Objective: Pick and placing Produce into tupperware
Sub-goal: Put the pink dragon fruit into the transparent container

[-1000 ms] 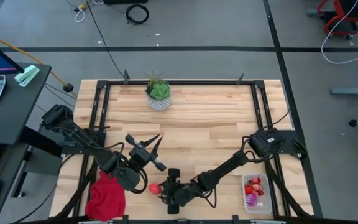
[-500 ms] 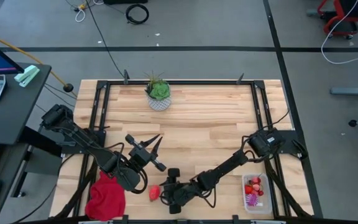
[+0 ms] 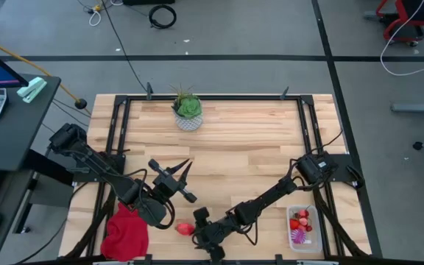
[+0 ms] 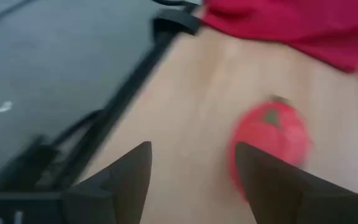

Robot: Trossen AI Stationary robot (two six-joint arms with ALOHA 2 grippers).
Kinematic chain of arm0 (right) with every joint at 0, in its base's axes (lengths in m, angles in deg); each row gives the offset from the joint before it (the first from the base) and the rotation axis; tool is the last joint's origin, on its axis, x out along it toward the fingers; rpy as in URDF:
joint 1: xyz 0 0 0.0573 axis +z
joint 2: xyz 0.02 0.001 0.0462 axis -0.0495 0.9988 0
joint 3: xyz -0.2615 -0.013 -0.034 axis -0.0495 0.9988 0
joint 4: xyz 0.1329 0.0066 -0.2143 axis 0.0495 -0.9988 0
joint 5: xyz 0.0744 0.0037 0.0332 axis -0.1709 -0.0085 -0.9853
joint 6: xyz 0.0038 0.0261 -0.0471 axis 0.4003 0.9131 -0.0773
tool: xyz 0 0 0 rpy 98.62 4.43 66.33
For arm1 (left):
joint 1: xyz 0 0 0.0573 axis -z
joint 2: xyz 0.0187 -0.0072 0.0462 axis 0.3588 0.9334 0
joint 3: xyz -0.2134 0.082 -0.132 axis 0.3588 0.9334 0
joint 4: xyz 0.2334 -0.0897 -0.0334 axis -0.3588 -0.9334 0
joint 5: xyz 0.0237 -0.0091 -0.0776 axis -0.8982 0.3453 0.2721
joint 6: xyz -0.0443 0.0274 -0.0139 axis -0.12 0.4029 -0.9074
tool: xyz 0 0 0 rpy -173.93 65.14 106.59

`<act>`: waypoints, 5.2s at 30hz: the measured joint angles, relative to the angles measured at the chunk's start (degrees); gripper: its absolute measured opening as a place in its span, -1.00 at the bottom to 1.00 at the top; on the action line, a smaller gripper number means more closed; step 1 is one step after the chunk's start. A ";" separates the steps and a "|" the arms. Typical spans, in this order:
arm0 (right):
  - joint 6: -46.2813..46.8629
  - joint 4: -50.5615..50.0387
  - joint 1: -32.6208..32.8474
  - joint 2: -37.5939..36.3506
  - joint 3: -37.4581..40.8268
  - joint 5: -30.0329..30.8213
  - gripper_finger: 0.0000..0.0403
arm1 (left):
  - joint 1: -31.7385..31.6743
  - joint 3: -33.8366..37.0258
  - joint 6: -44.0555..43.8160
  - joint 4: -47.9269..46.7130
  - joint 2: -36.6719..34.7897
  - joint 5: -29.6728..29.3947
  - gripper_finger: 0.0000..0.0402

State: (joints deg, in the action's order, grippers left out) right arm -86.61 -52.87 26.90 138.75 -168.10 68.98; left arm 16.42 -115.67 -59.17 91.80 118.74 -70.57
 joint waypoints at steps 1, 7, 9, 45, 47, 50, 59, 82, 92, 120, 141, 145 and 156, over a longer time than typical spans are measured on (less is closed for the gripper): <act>-0.94 0.09 0.14 0.00 0.00 -0.47 0.20 | 0.00 0.00 0.00 -0.03 0.00 0.00 -0.71; -7.99 -0.04 0.91 -2.56 0.00 6.78 0.23 | 0.00 0.00 -0.02 -0.13 0.00 0.00 -0.70; -7.99 0.24 0.92 -4.45 -0.11 10.79 0.22 | 0.04 0.00 -0.03 -0.52 0.00 0.00 -0.71; -6.31 -1.33 -2.38 -2.71 -0.09 2.31 0.62 | 1.03 0.00 0.09 -1.49 0.00 0.00 -0.72; -6.29 2.89 -2.62 -1.72 -0.19 1.49 0.64 | 1.03 0.00 0.11 -1.51 0.00 0.01 -0.73; -5.70 3.84 -2.66 -0.25 -0.34 1.44 0.67 | 1.03 0.00 0.22 -1.68 0.00 0.00 -0.75; -4.12 5.22 -3.85 7.21 -4.73 4.77 0.68 | 1.03 0.02 0.22 -2.84 0.02 0.00 -0.71; 7.92 -2.93 -4.94 7.78 -6.54 5.66 0.30 | 1.03 0.02 0.05 -3.80 0.02 0.00 -0.76; 10.30 -13.97 -5.03 2.58 -6.45 6.76 0.07 | 1.03 0.02 -0.25 -4.25 0.02 0.02 -0.74; 78.24 -99.50 22.77 -21.84 -6.43 5.82 0.19 | 1.03 0.02 -1.98 -4.40 0.02 0.00 -0.74; 105.13 -79.94 40.19 -27.19 10.33 -10.34 0.19 | 1.02 0.02 -3.55 -4.46 0.02 0.00 -0.77; 100.87 -78.94 39.20 -27.19 12.72 -10.51 0.19 | 1.02 0.02 -4.81 -4.48 0.02 0.00 -0.78; 92.06 -73.89 35.48 -27.19 14.97 -19.73 0.37 | 1.01 0.02 -4.92 -4.62 0.02 0.00 -0.75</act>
State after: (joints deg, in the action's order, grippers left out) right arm 5.44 -126.76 62.38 111.56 -153.13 49.24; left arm 17.43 -115.65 -64.08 87.18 118.76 -70.57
